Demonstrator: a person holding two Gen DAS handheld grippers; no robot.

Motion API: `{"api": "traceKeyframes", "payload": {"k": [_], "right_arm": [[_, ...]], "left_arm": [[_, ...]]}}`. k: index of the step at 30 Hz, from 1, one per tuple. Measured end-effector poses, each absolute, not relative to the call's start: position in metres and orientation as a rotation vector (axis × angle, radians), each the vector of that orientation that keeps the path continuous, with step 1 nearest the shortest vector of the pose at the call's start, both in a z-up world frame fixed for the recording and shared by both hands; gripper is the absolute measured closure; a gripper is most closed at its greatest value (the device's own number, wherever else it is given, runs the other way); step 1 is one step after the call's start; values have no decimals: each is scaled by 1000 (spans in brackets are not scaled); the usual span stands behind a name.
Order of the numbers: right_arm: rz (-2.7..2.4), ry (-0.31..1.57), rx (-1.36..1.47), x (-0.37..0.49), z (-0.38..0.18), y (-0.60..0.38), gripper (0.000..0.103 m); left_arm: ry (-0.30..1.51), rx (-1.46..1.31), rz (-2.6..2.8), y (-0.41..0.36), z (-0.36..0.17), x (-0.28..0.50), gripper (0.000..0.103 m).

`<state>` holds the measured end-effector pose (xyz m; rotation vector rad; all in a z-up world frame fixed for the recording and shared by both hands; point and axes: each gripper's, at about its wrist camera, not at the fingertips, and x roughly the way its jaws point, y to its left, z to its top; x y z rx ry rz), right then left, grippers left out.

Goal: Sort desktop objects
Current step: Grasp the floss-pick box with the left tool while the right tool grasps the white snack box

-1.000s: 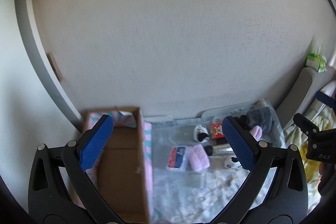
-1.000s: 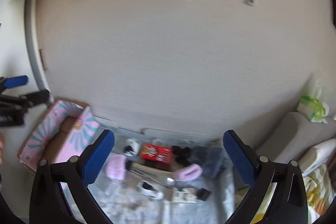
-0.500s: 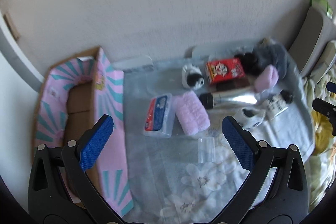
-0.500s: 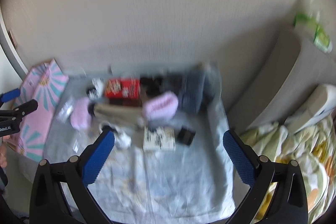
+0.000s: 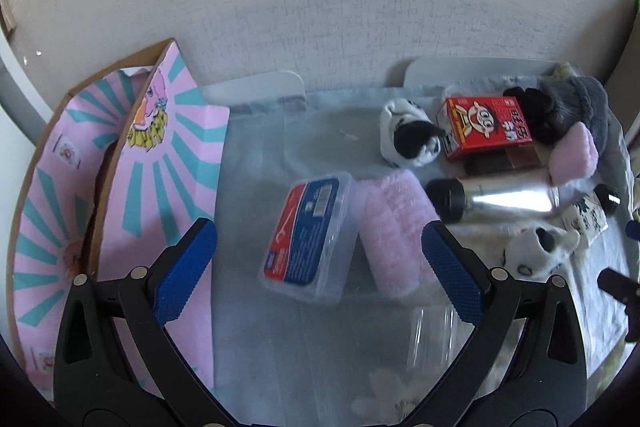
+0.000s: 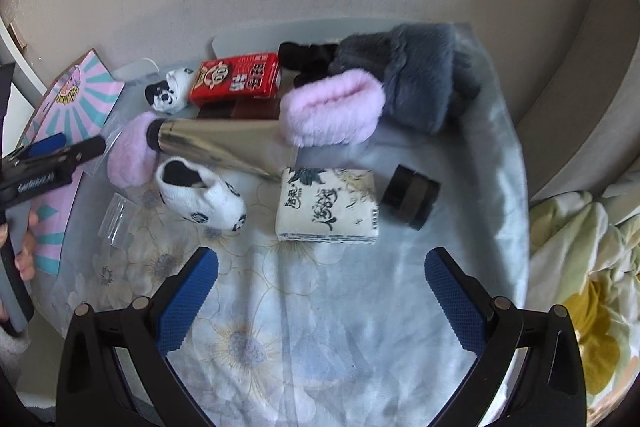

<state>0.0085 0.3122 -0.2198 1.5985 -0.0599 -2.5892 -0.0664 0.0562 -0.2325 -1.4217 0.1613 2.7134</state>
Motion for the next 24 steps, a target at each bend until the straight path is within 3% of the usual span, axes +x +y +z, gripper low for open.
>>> {"api": "traceKeyframes", "payload": {"k": [10, 17, 20, 24], "right_arm": [[-2567, -19, 1590, -4, -233, 312, 0], [-2556, -6, 1589, -11, -239, 313, 1], [-2552, -12, 1590, -12, -241, 315, 5], [-2544, 10, 1592, -15, -242, 314, 13]], "left_arm": [[-118, -1480, 2666, 36, -249, -82, 11], [-404, -1500, 2614, 13, -252, -84, 27], [-392, -1523, 2611, 13, -257, -84, 38], [-391, -1524, 2601, 12, -262, -83, 40]]}}
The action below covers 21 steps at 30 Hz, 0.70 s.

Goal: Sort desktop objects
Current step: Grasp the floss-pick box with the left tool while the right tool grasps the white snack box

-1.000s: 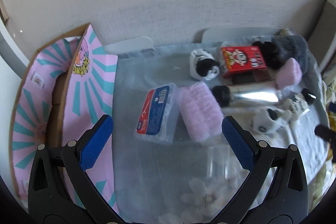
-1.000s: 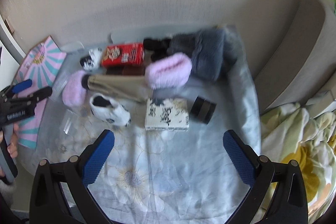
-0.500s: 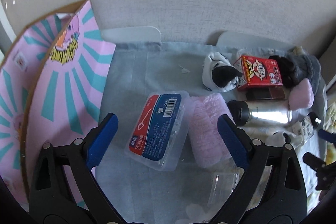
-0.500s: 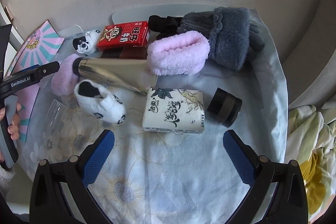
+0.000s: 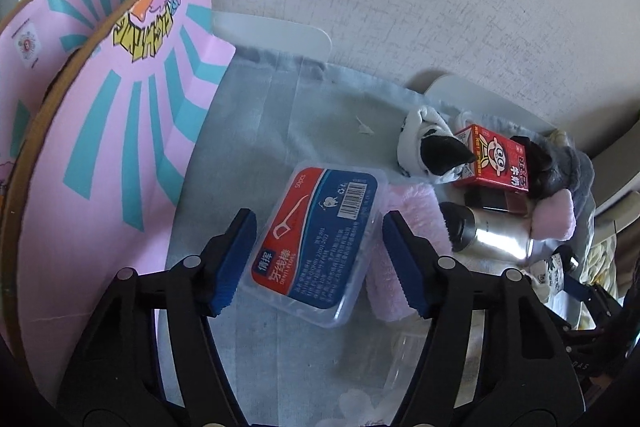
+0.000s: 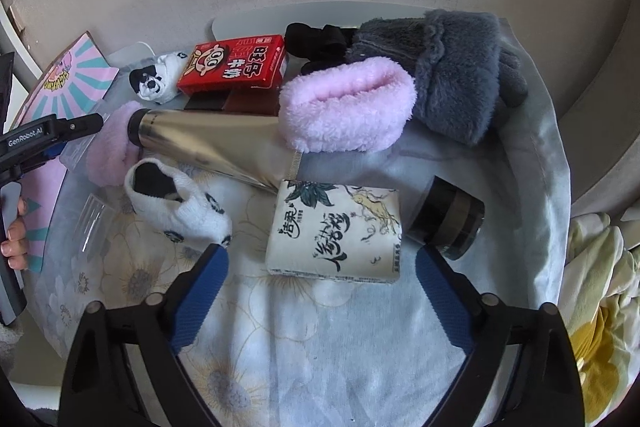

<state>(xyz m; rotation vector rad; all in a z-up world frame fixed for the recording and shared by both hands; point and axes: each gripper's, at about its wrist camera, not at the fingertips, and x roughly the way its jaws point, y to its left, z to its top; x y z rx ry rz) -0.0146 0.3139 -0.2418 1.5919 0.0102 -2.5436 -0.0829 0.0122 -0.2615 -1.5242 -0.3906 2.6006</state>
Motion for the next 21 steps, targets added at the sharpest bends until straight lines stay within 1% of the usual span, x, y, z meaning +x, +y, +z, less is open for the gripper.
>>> {"api": "traceKeyframes", "payload": {"k": [3, 4, 9, 11, 12, 21], "right_arm": [[-2530, 35, 1601, -15, -245, 312, 19], [-2524, 40, 1606, -14, -246, 312, 25], [-2545, 70, 1600, -12, -247, 313, 32], [-2563, 84, 1595, -11, -246, 315, 41], [-2572, 93, 1594, -11, -245, 316, 44], [-2612, 61, 1567, -12, -236, 328, 44]], "left_arm": [[-394, -1513, 2600, 13, -262, -83, 41], [-390, -1511, 2599, 13, -261, -83, 42], [-376, -1500, 2602, 14, -262, -79, 42], [-382, -1493, 2603, 13, -262, -78, 42], [-382, -1490, 2604, 12, -262, -77, 43], [-337, -1446, 2621, 17, -254, -71, 46]]}}
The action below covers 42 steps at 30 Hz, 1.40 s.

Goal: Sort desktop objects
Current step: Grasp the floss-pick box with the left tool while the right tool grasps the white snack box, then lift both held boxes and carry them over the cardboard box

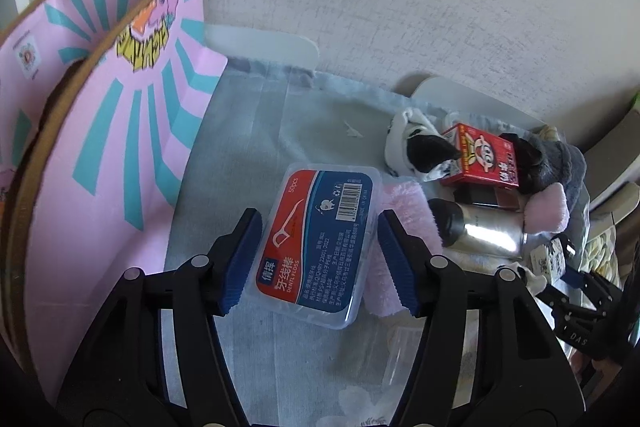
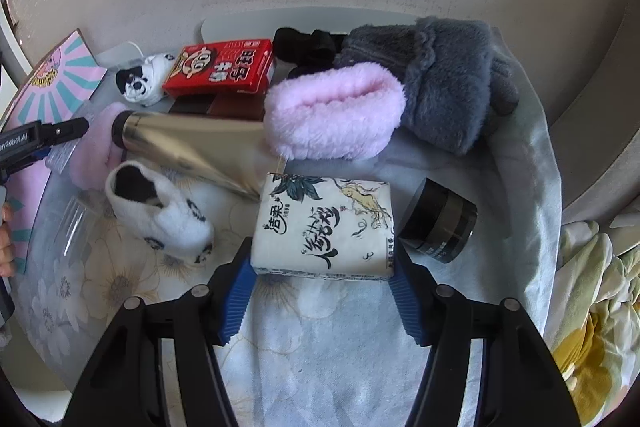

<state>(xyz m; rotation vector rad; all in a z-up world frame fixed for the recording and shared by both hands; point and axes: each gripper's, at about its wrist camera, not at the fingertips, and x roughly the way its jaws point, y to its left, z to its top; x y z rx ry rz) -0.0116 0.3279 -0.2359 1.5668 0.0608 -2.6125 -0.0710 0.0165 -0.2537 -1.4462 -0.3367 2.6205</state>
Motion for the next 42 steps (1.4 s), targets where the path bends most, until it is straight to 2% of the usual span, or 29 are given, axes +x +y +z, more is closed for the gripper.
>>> {"api": "traceKeyframes", "payload": {"k": [21, 29, 42], "right_arm": [[-2657, 57, 1527, -22, -212, 317, 45], [-2682, 92, 1512, -10, -173, 329, 45], [-2731, 94, 1394, -40, -114, 286, 45]], "left_arm": [[-281, -1395, 2625, 26, -224, -66, 49], [-308, -1322, 2653, 18, -176, -57, 49], [-266, -1196, 2769, -19, -99, -47, 49]]}}
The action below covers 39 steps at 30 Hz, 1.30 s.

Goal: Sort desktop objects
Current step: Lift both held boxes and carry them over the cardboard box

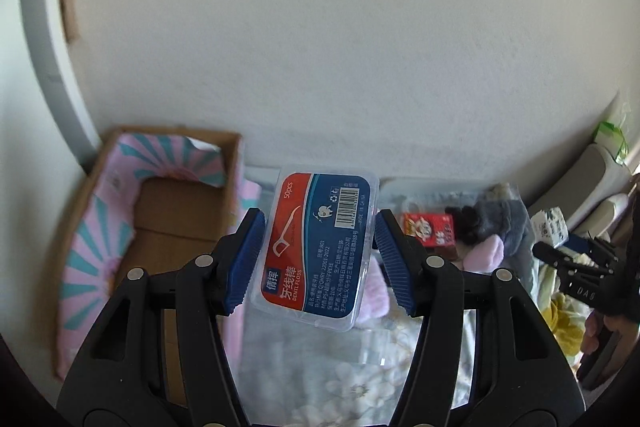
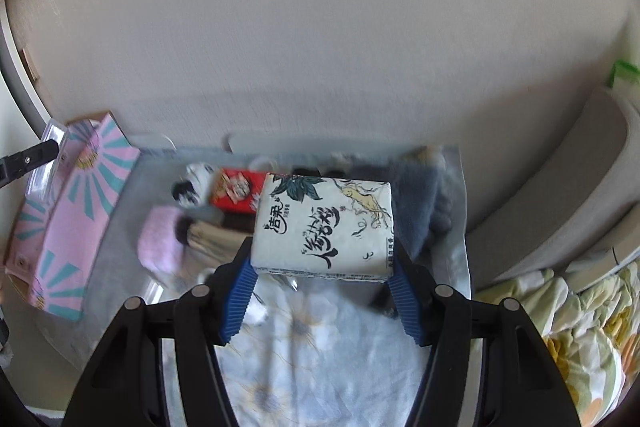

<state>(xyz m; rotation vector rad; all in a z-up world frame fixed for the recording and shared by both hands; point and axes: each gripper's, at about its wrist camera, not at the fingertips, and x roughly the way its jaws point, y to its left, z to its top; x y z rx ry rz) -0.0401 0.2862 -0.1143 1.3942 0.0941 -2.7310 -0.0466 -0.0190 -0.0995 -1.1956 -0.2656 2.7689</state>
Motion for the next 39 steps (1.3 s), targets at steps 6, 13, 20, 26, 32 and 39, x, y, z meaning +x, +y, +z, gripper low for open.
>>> {"api": "traceKeyframes", "payload": {"k": [6, 13, 20, 26, 32, 39], "right_arm": [[-2705, 135, 1294, -61, -85, 252, 45], [-2591, 177, 1207, -84, -65, 184, 45], [-2412, 274, 1135, -98, -61, 96, 45], [-2219, 297, 1147, -115, -77, 18, 45], [-2066, 376, 1224, -131, -113, -42, 45], [-1965, 446, 1292, -134, -144, -77, 45]], "left_arm": [[-305, -1174, 2862, -61, -76, -35, 49], [-328, -1251, 2940, -110, -74, -17, 49], [-379, -1340, 2968, -145, -79, -3, 49], [-426, -1404, 2949, -152, -99, 7, 49], [-432, -1487, 2913, -152, -125, 16, 49], [-439, -1561, 2874, -150, -144, 19, 49]]}}
